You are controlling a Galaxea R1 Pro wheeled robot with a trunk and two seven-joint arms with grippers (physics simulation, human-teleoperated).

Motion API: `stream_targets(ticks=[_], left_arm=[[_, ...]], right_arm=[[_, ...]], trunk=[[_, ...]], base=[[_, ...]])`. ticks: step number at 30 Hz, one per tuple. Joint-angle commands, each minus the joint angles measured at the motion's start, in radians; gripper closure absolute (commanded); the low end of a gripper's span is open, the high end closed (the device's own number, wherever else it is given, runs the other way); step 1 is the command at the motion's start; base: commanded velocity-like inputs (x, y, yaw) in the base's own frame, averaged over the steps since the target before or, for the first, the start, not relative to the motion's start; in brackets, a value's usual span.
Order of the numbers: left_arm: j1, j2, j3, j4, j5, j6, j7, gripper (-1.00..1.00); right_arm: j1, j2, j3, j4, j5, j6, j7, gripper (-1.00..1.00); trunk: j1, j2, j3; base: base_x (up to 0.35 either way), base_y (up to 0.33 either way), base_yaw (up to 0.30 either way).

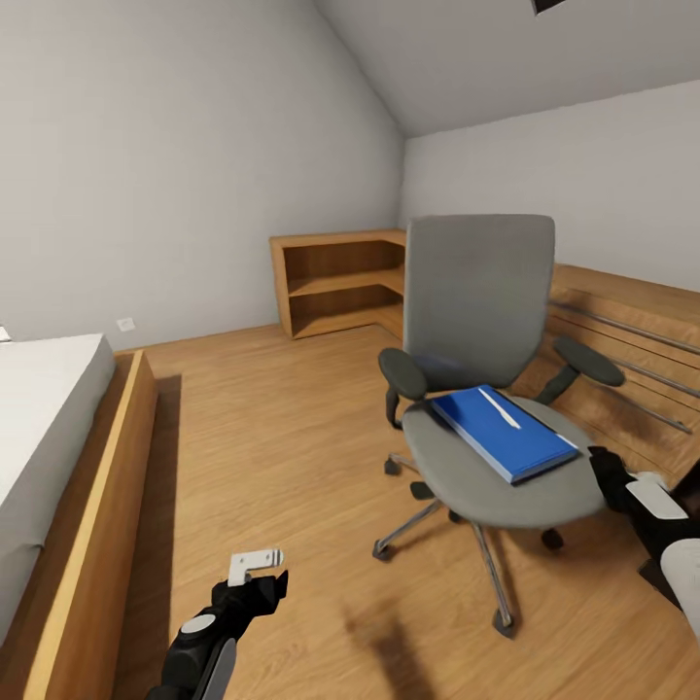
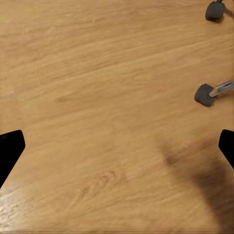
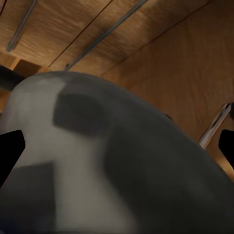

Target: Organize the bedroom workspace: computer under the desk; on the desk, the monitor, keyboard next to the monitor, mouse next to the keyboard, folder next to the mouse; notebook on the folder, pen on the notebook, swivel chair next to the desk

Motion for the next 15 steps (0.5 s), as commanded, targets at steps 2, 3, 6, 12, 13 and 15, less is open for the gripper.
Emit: stream_targets(ticks=[2, 3, 6, 12, 13, 15], left_arm=[[-0.001, -0.006, -0.001, -0.006, 0.011, 0.001, 0.009, -1.0], [-0.001, -0.011, -0.001, -0.012, 0.011, 0.001, 0.009, -1.0], [-0.001, -0.013, -0.001, -0.015, 0.011, 0.001, 0.009, -1.0], [-0.001, -0.01, -0.003, -0.039, 0.01, 0.001, 0.01, -1.0], [-0.001, -0.01, -0.003, -0.04, 0.01, 0.001, 0.01, -1.0], [-0.001, -0.009, -0.003, -0.041, 0.01, 0.001, 0.01, -1.0]], right_arm=[[0.005, 0.013, 0.002, -0.007, 0.001, 0.01, 0.0, -1.0], [0.003, 0.018, 0.004, -0.016, 0.011, 0.007, 0.005, -1.0], [0.002, 0.028, 0.004, -0.027, 0.02, -0.003, -0.001, -1.0], [0.003, 0.005, 0.003, -0.036, 0.01, -0.02, -0.013, -1.0], [0.003, 0.005, 0.003, -0.036, 0.01, -0.021, -0.013, -1.0], [0.003, 0.004, 0.003, -0.036, 0.01, -0.021, -0.013, -1.0]], trunk=[[0.0, 0.0, -0.001], [0.0, 0.0, -0.001], [0.0, 0.0, -0.001], [0.0, 0.0, -0.001], [0.0, 0.0, -0.001], [0.0, 0.0, -0.001]], base=[[0.0, 0.0, 0.001], [0.0, 0.0, 0.0], [0.0, 0.0, 0.0], [0.0, 0.0, 0.0], [0.0, 0.0, 0.0], [0.0, 0.0, 0.0]])
